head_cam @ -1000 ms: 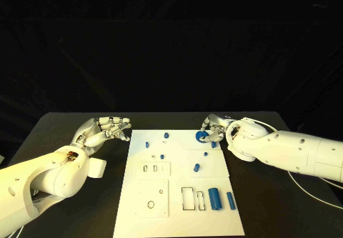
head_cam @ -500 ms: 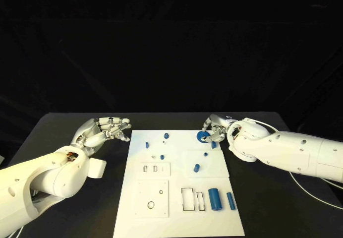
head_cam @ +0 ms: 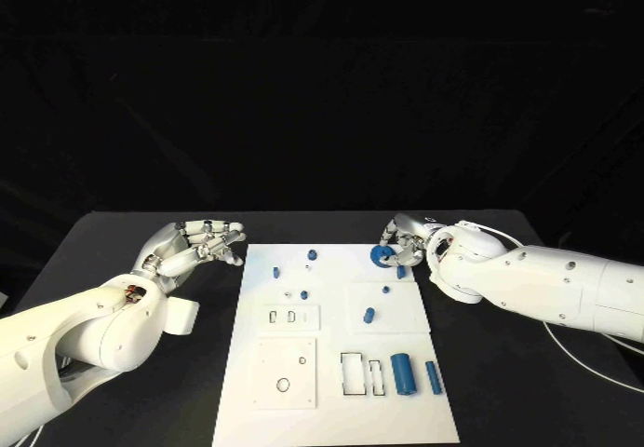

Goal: Assemble the parts on the task board

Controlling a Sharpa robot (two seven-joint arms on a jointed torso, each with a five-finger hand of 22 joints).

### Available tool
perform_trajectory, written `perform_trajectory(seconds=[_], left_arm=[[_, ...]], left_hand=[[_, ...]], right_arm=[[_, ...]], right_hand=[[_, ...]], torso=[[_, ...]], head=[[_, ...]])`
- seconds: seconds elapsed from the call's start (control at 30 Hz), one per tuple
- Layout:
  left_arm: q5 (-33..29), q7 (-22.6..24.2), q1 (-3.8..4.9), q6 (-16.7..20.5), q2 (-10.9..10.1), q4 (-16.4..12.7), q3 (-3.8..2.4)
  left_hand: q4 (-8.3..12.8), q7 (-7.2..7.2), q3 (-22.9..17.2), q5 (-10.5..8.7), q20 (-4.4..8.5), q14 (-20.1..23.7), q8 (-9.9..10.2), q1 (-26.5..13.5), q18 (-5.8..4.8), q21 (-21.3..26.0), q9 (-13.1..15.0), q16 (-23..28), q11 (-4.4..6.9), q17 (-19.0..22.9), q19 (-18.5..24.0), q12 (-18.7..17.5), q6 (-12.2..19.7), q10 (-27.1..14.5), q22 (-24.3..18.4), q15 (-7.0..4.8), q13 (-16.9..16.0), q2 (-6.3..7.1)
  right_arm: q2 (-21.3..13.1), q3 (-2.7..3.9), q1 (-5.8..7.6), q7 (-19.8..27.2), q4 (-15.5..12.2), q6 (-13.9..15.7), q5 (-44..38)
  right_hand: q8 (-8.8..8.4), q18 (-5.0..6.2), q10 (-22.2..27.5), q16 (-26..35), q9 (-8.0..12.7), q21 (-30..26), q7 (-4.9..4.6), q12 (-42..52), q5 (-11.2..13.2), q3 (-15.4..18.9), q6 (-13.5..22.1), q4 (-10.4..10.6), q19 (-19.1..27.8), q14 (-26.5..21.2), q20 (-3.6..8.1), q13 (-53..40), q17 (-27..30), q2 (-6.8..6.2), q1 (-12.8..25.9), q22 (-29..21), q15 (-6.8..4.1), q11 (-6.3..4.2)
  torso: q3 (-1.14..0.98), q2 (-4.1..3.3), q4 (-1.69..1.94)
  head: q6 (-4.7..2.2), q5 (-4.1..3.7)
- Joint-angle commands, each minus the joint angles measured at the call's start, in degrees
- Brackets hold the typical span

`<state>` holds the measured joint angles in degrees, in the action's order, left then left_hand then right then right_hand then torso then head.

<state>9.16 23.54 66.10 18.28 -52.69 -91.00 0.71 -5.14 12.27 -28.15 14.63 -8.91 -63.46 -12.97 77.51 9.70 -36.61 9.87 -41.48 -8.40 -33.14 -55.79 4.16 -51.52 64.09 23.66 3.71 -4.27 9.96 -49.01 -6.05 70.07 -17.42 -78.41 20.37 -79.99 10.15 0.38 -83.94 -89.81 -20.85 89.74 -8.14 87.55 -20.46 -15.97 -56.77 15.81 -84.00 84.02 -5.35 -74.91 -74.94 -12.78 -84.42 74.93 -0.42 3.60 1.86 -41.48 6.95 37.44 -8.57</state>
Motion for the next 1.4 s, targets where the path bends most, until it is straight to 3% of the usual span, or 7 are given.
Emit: perform_trajectory(seconds=[0.03,0.47,0.97,1.2,1.4], left_arm=[[0.1,0.4,0.06,-0.7,0.1,-0.1,-0.05],[0.1,0.4,0.06,-0.6,0.2,0.0,-0.05],[0.1,0.4,0.06,-0.6,0.4,-0.1,-0.05],[0.2,0.4,0.06,-0.6,0.3,-0.3,-0.05],[0.6,0.4,0.06,-0.5,0.3,-0.5,-0.05]], left_hand=[[0.0,0.28,-0.3,0.07,-0.02,0.4,0.3,0.6,0.44,-0.3,0.0,-0.2,0.00,0.0,0.4,-0.2,0.2,-0.3,0.1,0.12,0.0,-0.02],[0.0,0.28,-0.4,0.07,-0.04,0.5,0.3,0.6,0.44,-0.5,0.1,-0.2,-0.01,0.0,0.6,-0.2,0.2,-0.3,0.2,0.15,0.0,-0.07],[0.0,0.25,-0.4,0.07,-0.06,0.5,0.2,0.6,0.44,-0.6,0.1,-0.3,0.00,0.0,0.7,-0.2,0.2,-0.2,0.3,0.15,0.0,-0.11],[0.0,0.25,-0.4,0.07,-0.06,0.5,0.2,0.6,0.44,-0.6,0.1,-0.3,0.00,0.0,0.7,-0.2,0.2,-0.2,0.3,0.15,0.0,-0.11],[0.0,0.25,-0.4,0.07,-0.06,0.5,0.2,0.6,0.44,-0.6,0.1,-0.3,0.00,0.0,0.7,-0.2,0.2,-0.2,0.3,0.15,0.0,-0.11]], right_arm=[[0.0,-0.22,-0.33,0.1,-0.4,-0.3,0.5],[0.4,-0.12,-0.14,0.5,-3.4,3.8,-1.0],[3.9,0.01,0.72,-2.8,-9.0,7.9,-13.7],[7.2,-0.09,0.76,-4.0,-9.1,8.2,-17.1],[10.4,-0.42,0.63,-4.1,-7.2,7.8,-18.1]], right_hand=[[0.85,-0.38,-3.9,-0.2,-0.4,0.3,0.37,0.2,-0.9,-1.7,-1.0,0.0,-6.0,6.0,0.05,-12.8,-15.1,0.30,-0.9,15.1,-0.36,-0.46],[1.68,-0.38,-4.3,-0.2,-0.7,0.3,0.78,0.6,-1.5,-4.5,-2.0,-0.3,-6.0,6.0,0.32,-13.2,-15.1,-0.28,-0.7,15.1,-0.67,-0.83],[1.79,-0.38,-4.5,-0.2,-0.7,0.3,0.79,0.7,-1.2,-5.1,-1.9,-0.4,-6.0,6.0,0.41,-13.4,-15.1,-0.91,0.0,15.1,-0.73,-0.85],[1.81,-0.38,-4.5,-0.2,-0.7,0.3,0.81,0.8,-1.1,-5.2,-1.9,-0.4,-6.0,6.0,0.42,-13.4,-15.1,-0.95,0.0,15.1,-0.74,-0.86],[1.73,-0.38,-4.5,-0.2,-0.6,0.3,0.76,0.8,-0.9,-5.5,-1.7,-0.4,-6.0,6.0,0.43,-13.4,-15.1,-1.07,0.2,15.1,-0.73,-0.85]], torso=[[-0.02,0.02,0.02],[0.05,0.05,0.00],[0.08,-0.03,0.19],[0.20,-0.03,0.10],[0.12,-0.03,0.18]], head=[[-0.05,0.03],[-0.20,0.31],[-0.32,0.97],[-0.43,1.44],[-0.32,1.50]])
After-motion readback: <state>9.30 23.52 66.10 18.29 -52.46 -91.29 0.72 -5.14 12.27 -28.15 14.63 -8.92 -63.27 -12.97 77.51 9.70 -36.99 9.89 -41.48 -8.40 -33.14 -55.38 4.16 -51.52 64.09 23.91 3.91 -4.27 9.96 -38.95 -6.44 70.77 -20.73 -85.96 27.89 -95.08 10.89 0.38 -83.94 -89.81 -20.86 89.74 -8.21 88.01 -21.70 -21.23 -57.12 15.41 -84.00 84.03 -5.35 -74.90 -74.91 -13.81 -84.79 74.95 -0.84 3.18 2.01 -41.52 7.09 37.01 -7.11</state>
